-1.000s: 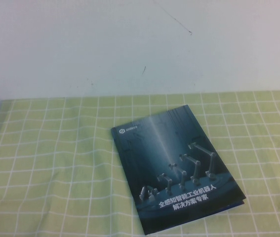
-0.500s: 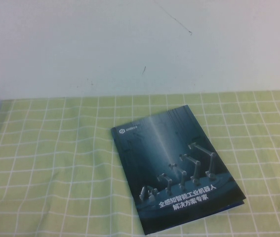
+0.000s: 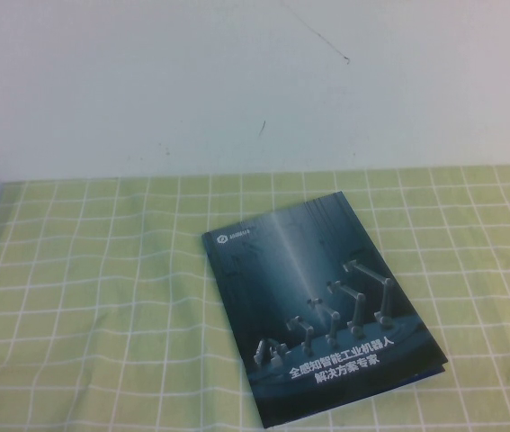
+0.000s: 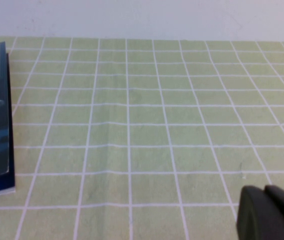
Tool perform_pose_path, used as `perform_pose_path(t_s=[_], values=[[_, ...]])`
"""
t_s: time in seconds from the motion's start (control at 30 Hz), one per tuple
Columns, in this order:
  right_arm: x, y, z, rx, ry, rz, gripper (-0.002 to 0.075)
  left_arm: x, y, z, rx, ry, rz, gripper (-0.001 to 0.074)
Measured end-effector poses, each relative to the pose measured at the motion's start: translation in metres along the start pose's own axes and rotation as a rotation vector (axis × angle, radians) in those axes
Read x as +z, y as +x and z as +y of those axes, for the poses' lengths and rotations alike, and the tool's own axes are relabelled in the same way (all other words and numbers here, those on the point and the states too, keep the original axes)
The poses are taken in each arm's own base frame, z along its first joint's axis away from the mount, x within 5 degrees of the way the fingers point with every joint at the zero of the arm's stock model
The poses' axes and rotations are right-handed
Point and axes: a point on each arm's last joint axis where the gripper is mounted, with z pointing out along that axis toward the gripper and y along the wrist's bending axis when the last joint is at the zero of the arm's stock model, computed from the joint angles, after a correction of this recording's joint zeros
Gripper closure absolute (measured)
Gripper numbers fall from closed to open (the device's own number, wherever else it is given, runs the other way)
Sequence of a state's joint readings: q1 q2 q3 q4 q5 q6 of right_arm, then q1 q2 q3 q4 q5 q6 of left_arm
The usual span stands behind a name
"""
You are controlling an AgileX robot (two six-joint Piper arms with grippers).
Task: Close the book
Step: 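Close the open booklet and leave it lying on the table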
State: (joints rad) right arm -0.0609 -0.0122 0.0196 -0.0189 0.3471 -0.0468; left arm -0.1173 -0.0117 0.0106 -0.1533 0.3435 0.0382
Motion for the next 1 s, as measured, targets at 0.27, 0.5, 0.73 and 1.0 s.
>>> perform_pose_path(t_s=[0.27,0.5,0.73,1.0], values=[[0.0,0.0,0.0,0.0,0.0,0.0,0.0729,0.0,0.0,0.0,0.0,0.0,0.0,0.0738],[0.0,0.0,0.0,0.0,0.0,0.0,0.0729,0.0,0.0,0.0,-0.008,0.0,0.0,0.0738],[0.0,0.0,0.0,0.0,0.0,0.0,0.0729,0.0,0.0,0.0,-0.01,0.0,0.0,0.0738],[0.0,0.0,0.0,0.0,0.0,0.0,0.0729,0.0,0.0,0.0,-0.018,0.0,0.0,0.0738]])
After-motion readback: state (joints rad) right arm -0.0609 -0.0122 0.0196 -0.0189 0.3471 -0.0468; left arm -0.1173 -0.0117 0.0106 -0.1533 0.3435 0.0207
